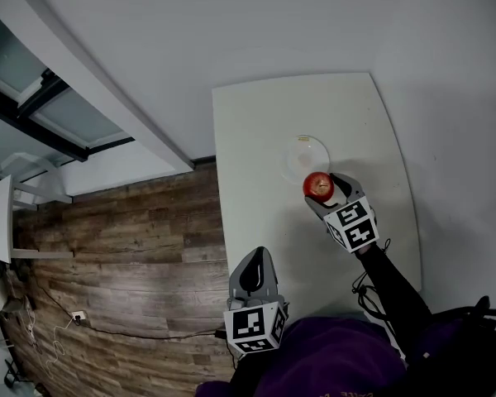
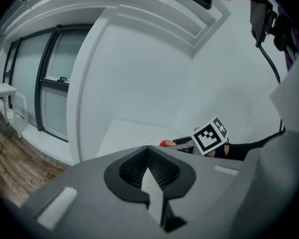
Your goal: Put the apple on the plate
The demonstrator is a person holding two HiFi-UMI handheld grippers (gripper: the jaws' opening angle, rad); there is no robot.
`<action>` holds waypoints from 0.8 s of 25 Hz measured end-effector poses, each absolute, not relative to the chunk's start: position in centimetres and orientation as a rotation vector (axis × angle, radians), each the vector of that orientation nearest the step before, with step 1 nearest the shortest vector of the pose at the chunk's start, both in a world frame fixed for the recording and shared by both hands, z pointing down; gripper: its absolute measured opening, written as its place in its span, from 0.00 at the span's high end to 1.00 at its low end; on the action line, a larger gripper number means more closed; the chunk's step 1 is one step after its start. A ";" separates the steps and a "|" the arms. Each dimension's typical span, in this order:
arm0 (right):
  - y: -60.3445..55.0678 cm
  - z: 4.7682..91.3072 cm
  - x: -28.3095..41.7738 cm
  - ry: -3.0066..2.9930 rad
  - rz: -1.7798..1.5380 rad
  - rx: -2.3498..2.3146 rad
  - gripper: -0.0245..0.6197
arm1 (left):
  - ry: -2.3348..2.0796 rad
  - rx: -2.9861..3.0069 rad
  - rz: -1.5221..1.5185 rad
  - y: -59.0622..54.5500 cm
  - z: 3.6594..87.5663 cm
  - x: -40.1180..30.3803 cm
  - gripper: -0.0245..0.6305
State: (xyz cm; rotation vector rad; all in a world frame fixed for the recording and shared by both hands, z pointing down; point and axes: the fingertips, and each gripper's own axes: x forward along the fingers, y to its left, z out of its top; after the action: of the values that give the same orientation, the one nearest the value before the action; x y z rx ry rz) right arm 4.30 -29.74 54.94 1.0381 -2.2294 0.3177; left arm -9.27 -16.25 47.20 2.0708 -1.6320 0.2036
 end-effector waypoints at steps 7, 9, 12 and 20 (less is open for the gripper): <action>-31.7 55.2 3.4 -2.239 0.302 1.016 0.45 | -1.629 2.052 0.221 -16.8 47.7 -9.6 0.95; -32.2 55.3 3.1 -2.242 0.295 1.002 0.45 | -1.626 2.047 0.231 -16.9 47.9 -9.7 0.95; -33.0 55.5 2.9 -2.247 0.292 0.990 0.45 | -1.624 2.042 0.244 -17.0 48.1 -9.7 0.95; -34.9 56.5 2.4 -2.242 0.288 0.984 0.45 | -1.619 2.031 0.270 -17.3 48.8 -9.9 0.95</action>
State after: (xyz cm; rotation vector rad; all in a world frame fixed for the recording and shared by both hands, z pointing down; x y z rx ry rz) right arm 2.41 -34.90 56.47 0.9840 -2.2421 0.2883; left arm -9.89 -17.27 48.76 2.0308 -1.6195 0.2696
